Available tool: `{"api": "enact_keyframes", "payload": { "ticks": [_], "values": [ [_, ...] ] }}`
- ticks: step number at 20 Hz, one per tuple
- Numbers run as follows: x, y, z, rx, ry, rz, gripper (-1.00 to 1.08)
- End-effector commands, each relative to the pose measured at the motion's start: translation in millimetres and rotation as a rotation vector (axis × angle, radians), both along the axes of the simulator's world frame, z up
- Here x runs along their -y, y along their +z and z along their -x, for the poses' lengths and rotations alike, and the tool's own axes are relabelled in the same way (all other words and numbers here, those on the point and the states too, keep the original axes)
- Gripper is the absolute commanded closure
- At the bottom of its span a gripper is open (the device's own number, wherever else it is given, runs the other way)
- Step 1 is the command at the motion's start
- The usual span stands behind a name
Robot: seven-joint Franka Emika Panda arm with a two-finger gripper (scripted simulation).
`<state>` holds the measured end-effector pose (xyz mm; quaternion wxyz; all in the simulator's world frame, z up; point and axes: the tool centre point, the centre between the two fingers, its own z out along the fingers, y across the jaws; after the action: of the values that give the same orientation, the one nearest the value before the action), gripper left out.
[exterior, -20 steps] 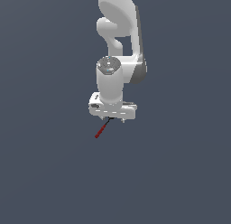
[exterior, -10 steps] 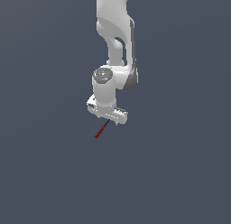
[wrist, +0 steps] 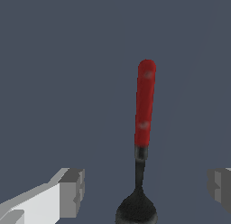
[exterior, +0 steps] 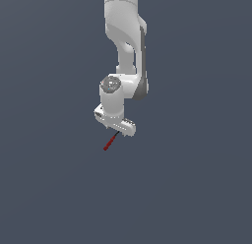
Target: Pick up the object and move it to a goal position.
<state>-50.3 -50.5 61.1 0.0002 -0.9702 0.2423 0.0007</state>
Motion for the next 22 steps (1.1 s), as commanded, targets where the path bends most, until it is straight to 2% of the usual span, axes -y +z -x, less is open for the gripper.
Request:
{"api": "enact_keyframes", "payload": {
  "ticks": [1,12,17,18,22],
  "values": [
    [0,-1,0,0.0,0.0,0.0,-0.92],
    [0,-44,1,0.001,-0.005,0.001,-0.92],
    [0,-51,1,0.001,-0.006,0.001,-0.92],
    [0,-51,1,0.001,-0.006,0.001,1.08],
    [0,-51,1,0.001,-0.006,0.001,1.08]
  ]
}}
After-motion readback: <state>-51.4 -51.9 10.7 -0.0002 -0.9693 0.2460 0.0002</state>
